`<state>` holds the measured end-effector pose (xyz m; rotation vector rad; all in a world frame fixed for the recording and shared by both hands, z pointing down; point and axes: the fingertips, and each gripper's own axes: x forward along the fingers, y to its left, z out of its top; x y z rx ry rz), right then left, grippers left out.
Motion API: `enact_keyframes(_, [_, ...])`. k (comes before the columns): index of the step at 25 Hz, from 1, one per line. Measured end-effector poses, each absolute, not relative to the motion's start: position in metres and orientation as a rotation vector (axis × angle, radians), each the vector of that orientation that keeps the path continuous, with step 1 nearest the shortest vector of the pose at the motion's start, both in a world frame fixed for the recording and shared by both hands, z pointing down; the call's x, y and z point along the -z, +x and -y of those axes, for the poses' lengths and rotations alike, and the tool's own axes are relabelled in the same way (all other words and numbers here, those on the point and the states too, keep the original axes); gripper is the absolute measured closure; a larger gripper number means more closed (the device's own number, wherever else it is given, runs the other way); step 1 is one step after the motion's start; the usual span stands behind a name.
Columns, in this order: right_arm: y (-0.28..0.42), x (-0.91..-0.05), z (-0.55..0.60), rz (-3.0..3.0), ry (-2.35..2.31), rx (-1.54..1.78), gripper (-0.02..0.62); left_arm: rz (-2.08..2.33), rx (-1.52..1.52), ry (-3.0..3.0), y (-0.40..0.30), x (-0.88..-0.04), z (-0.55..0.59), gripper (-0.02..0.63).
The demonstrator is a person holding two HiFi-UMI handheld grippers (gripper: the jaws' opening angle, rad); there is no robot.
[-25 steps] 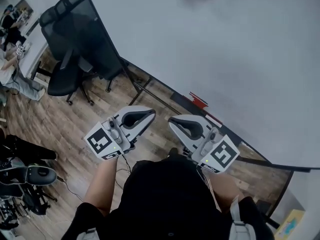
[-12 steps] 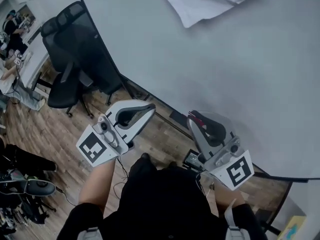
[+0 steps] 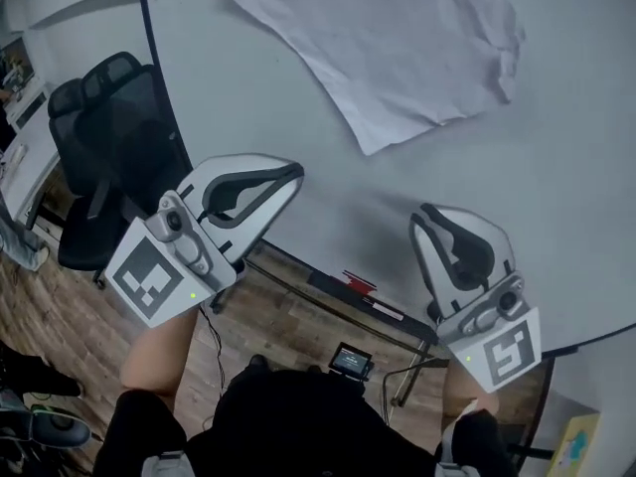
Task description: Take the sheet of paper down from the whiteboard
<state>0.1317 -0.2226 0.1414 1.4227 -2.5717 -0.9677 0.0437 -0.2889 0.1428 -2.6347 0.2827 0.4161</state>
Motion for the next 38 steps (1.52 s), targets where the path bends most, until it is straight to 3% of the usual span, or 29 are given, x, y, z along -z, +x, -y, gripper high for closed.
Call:
enact_keyframes(5, [0.123,-0.082,0.220,2.346,1.470,1.098,0.562,-0.291,-0.446,-2.521,0.029,-0.093,0.295,0.600])
enact_keyframes(8, [0.124,-0.048,0.218,2.297,1.529,1.154,0.483,-0.284,-0.416,-2.462,0.029,-0.075,0.300,0.600])
enact_keyframes(12, [0.133,-0.012,0.222,2.201,1.665,1.183,0.479,-0.291,-0.383,-2.406,0.031,-0.059,0.304,0.599])
enact_keyframes(18, [0.156,-0.007,0.248,2.013,1.783,0.929,0.434,-0.286,-0.408,-2.356,0.029,-0.039,0.304,0.598])
enact_keyframes(34, [0.171,-0.003,0.276,1.806,1.913,0.781,0.434,-0.307,-0.348,-2.308,0.041,-0.016,0.322,0.598])
enact_keyframes(38, [0.176,0.000,0.280,1.726,1.950,0.791,0.482,-0.338,-0.327,-2.288,0.043,-0.010,0.330,0.598])
